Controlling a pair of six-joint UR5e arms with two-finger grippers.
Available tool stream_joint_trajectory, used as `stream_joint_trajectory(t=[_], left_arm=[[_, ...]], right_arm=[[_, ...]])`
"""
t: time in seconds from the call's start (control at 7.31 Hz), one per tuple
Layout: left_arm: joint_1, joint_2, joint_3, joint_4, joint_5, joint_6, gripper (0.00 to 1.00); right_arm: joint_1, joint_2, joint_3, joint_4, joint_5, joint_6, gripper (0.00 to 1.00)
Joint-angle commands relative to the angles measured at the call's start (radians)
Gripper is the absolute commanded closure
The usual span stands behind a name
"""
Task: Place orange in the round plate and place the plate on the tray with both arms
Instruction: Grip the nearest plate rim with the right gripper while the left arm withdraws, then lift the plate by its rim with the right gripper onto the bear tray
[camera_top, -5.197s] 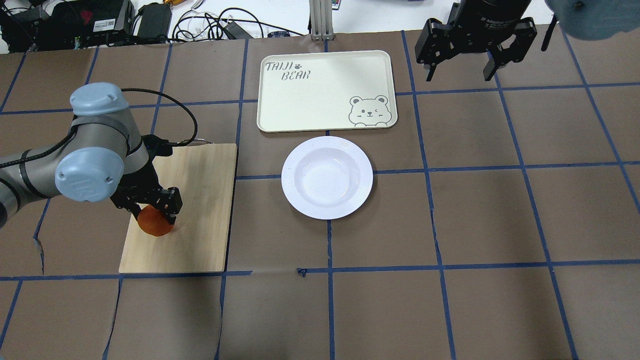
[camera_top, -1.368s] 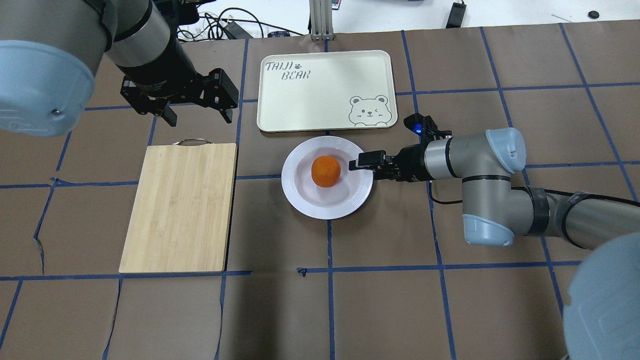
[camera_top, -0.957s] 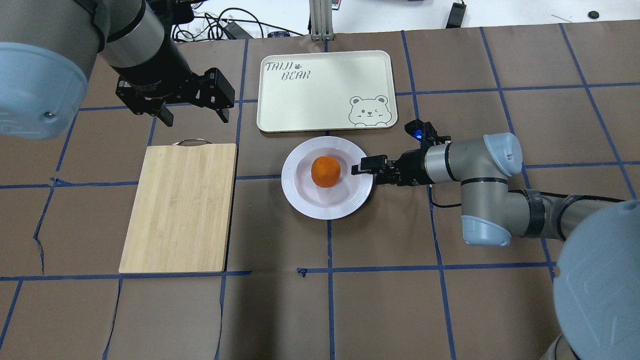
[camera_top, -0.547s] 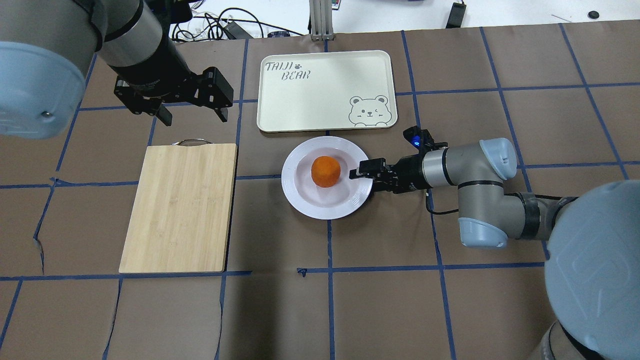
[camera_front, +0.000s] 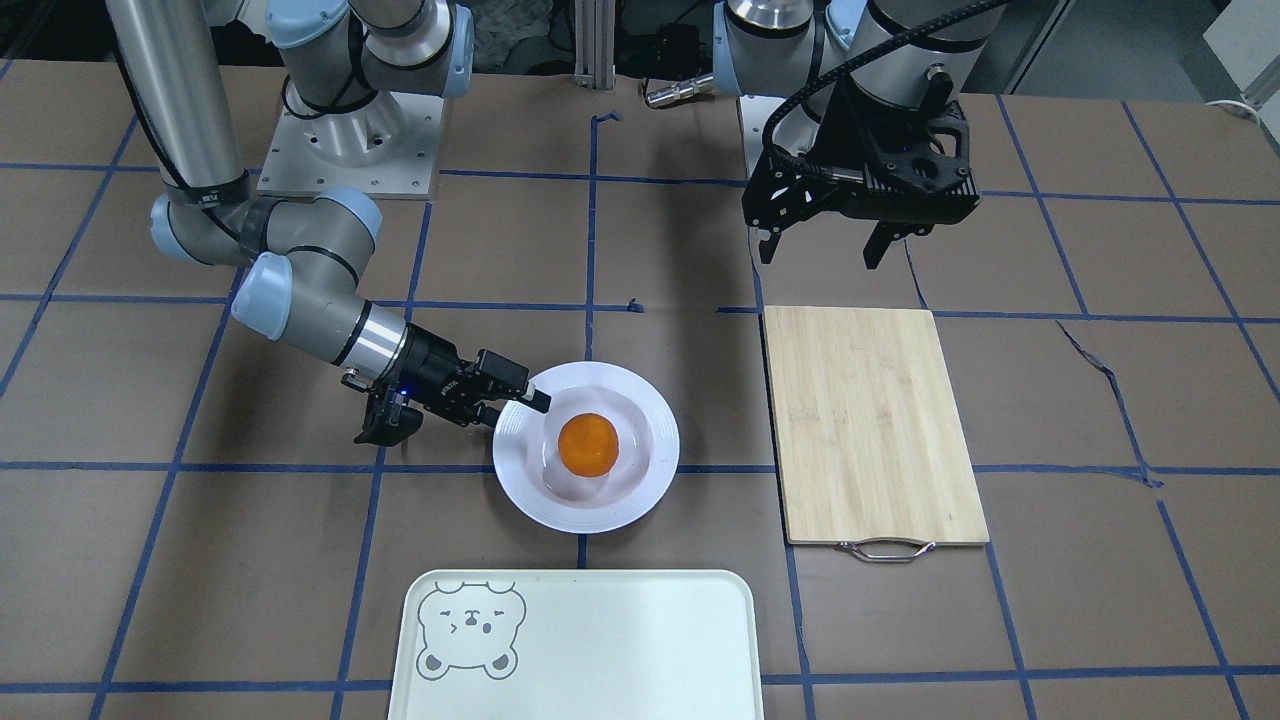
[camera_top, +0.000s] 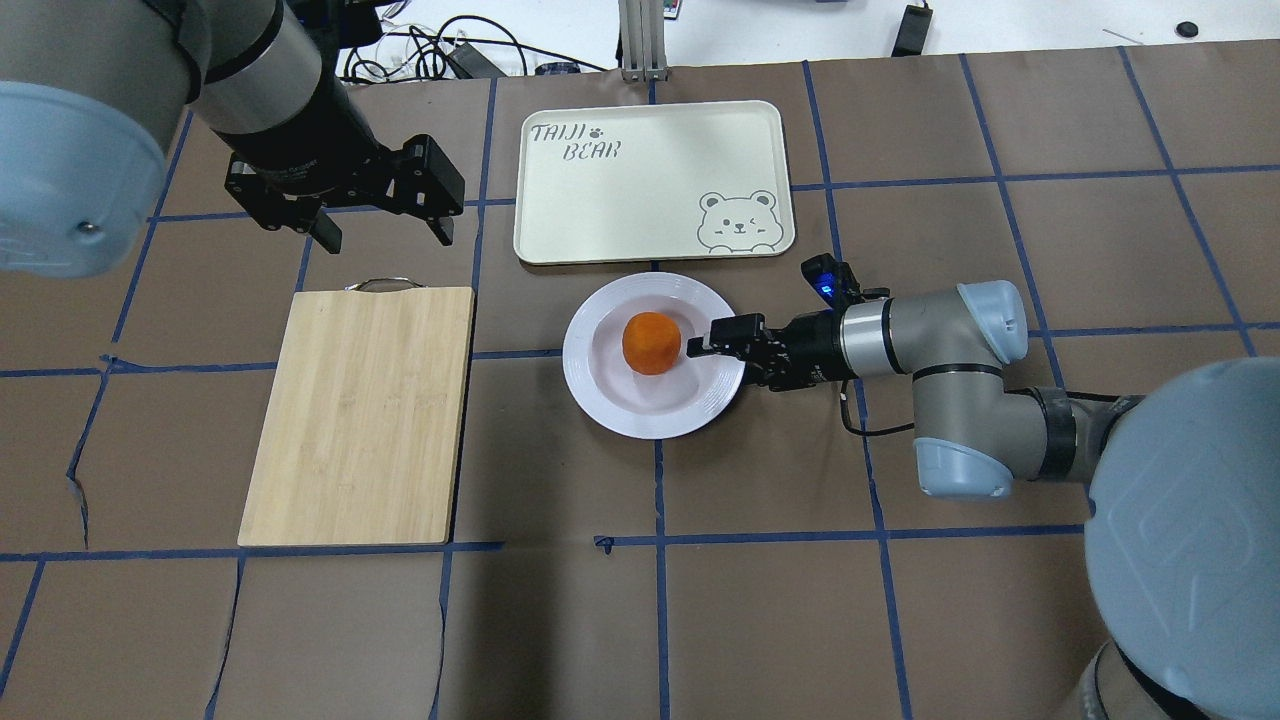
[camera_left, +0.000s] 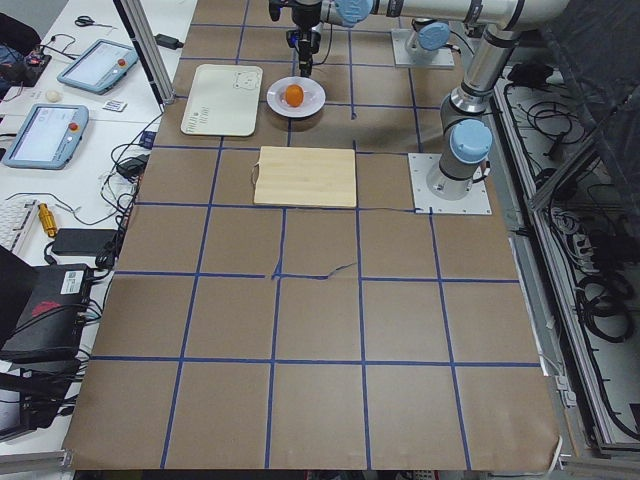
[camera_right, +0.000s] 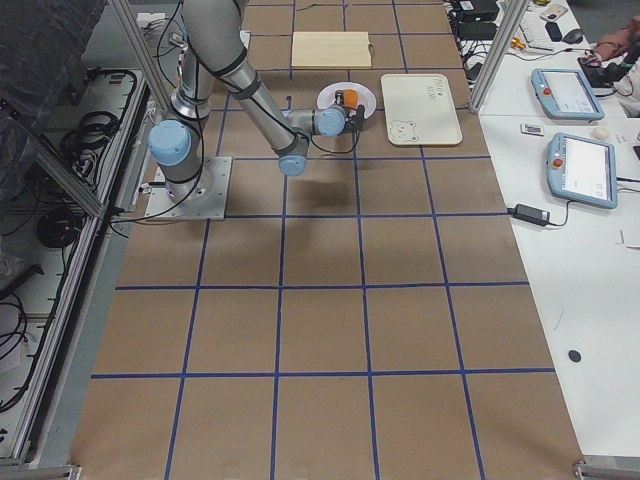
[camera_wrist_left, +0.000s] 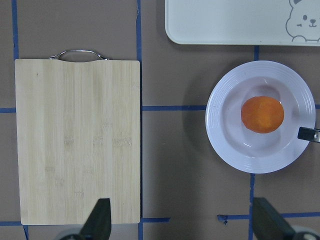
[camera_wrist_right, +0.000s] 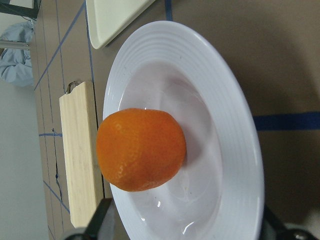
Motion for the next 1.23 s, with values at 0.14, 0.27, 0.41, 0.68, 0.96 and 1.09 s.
stream_joint_trajectory(t=[0.14, 0.27, 0.41, 0.68, 0.96, 1.09], left_arm=[[0.001, 0.001, 0.000, -0.001, 0.000, 0.000, 0.00], [0.000, 0.001, 0.000, -0.001, 0.000, 0.000, 0.00], [0.000, 0.001, 0.000, -0.001, 0.000, 0.000, 0.00], [0.001, 0.002, 0.000, -0.002, 0.000, 0.000, 0.00], [0.001, 0.004, 0.000, -0.002, 0.000, 0.000, 0.00], [0.003, 0.004, 0.000, -0.002, 0.000, 0.000, 0.00]], right_arm=[[0.001, 0.001, 0.004, 0.003, -0.004, 0.000, 0.37], [0.001, 0.000, 0.004, 0.003, -0.007, 0.000, 0.49], [0.003, -0.003, 0.004, 0.004, -0.006, 0.003, 0.62], [0.003, -0.011, 0.004, 0.006, 0.000, 0.006, 0.80], [0.001, -0.014, 0.002, 0.010, 0.006, 0.010, 0.91], [0.001, -0.019, 0.002, 0.009, 0.006, 0.024, 0.96]])
